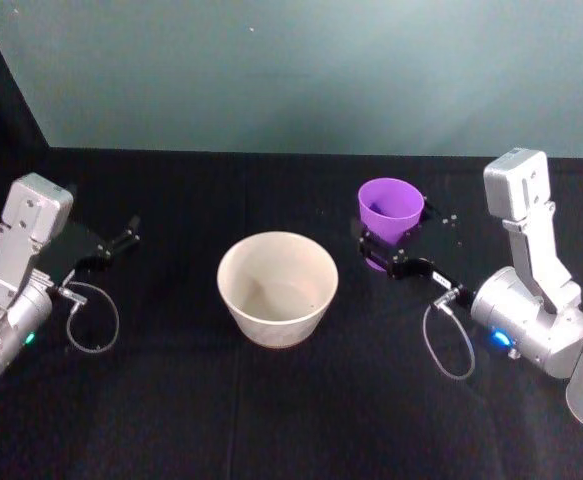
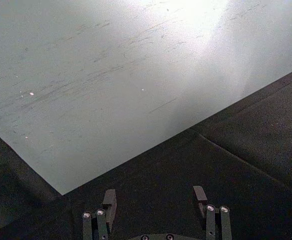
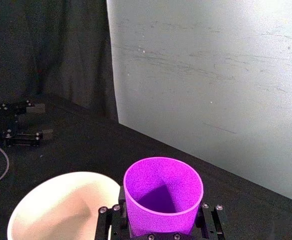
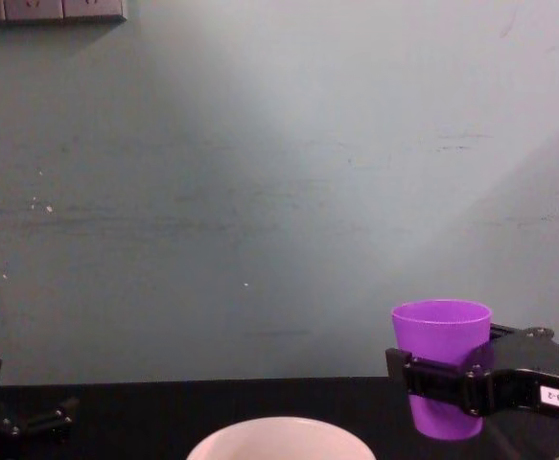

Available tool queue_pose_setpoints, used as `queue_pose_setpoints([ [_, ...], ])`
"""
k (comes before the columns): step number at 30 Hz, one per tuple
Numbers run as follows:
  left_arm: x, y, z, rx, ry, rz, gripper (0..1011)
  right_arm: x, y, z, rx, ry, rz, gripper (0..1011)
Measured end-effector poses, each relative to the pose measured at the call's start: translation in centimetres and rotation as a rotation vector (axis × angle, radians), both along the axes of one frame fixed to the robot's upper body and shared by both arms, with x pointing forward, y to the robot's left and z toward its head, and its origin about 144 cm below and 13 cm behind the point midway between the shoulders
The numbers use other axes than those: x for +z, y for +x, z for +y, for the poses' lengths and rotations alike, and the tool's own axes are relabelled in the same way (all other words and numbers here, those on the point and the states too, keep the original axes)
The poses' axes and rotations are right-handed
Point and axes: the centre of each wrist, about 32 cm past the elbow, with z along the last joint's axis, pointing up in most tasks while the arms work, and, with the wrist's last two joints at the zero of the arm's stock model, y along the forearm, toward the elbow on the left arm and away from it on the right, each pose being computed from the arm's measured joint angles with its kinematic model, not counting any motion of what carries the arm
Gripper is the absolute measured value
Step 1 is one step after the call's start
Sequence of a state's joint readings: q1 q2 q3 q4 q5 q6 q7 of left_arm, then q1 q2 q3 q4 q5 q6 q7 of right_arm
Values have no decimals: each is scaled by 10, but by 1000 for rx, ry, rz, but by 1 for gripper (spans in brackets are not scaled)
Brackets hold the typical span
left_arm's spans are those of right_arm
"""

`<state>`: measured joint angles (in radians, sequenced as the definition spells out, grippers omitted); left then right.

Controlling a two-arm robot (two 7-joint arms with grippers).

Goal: Pick up the cup and pour the mung beans from the cup into the bowl.

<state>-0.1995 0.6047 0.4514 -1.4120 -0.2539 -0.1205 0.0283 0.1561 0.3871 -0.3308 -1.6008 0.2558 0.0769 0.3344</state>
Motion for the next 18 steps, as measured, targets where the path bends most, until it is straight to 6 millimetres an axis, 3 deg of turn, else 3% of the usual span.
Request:
queue_pose_setpoints([
  [18, 0, 0, 0, 0, 0, 0, 1000, 0, 0, 0, 0, 0, 0, 726],
])
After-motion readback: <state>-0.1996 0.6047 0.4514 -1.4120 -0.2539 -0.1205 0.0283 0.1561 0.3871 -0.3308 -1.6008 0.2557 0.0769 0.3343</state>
